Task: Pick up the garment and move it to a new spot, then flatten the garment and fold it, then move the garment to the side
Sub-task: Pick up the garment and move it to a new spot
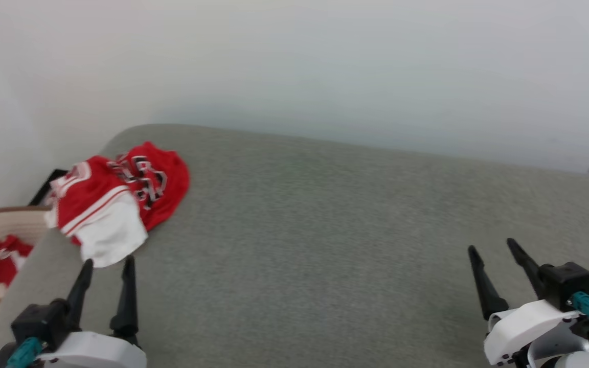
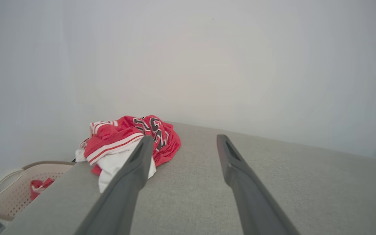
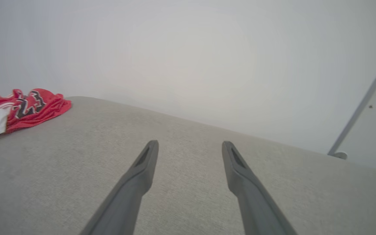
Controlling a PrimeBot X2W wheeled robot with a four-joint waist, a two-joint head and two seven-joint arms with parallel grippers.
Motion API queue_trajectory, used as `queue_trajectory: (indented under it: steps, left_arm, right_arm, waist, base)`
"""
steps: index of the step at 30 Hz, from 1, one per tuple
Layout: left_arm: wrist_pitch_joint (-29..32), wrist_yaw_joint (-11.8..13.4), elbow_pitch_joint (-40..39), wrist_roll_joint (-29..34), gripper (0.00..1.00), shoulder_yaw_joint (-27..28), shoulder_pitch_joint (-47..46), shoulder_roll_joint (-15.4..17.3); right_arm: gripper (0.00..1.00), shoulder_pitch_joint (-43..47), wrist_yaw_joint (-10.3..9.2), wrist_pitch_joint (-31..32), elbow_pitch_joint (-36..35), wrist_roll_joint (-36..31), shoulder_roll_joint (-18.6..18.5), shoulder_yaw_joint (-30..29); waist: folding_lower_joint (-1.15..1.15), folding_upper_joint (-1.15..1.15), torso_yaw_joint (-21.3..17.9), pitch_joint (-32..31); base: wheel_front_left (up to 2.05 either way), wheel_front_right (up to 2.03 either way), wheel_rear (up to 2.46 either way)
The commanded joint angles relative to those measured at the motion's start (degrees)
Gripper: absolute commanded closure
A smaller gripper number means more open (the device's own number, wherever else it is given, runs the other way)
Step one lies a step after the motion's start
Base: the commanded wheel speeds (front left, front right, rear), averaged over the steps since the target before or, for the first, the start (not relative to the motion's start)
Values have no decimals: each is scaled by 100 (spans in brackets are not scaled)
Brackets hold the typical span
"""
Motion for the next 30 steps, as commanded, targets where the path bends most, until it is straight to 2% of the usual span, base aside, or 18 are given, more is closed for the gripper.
queue_trajectory:
  steps: [1, 10, 16, 22, 30]
  left_arm:
    - [37, 56, -48, -43, 0, 48, 69, 31]
    - [290, 132, -323, -178, 0, 172, 256, 188]
    - [470, 48, -395, -385, 0, 224, 121, 223]
    - [890, -281, -163, -762, 0, 253, -447, 468]
    - [1660, -605, 551, -1506, 0, 337, -1887, 1063]
  right_arm:
    - [0, -7, -6, -18, 17, 56, -1, 79]
    - [0, -56, -7, -82, 133, 220, 29, 380]
    - [0, -111, -7, -84, 165, 233, -6, 433]
    - [0, -240, -7, 49, 103, 205, -93, 513]
    - [0, -733, -7, 382, -336, -2, -316, 556]
  waist:
    - [0, 0, 491, -206]
    - [0, 0, 1188, -342]
    - [0, 0, 1292, -283]
    - [0, 0, 1086, 16]
    - [0, 0, 456, 1159]
  base:
    - [0, 0, 0]
    - [0, 0, 0]
    - [0, 0, 0]
    - [0, 0, 0]
    - [0, 0, 0]
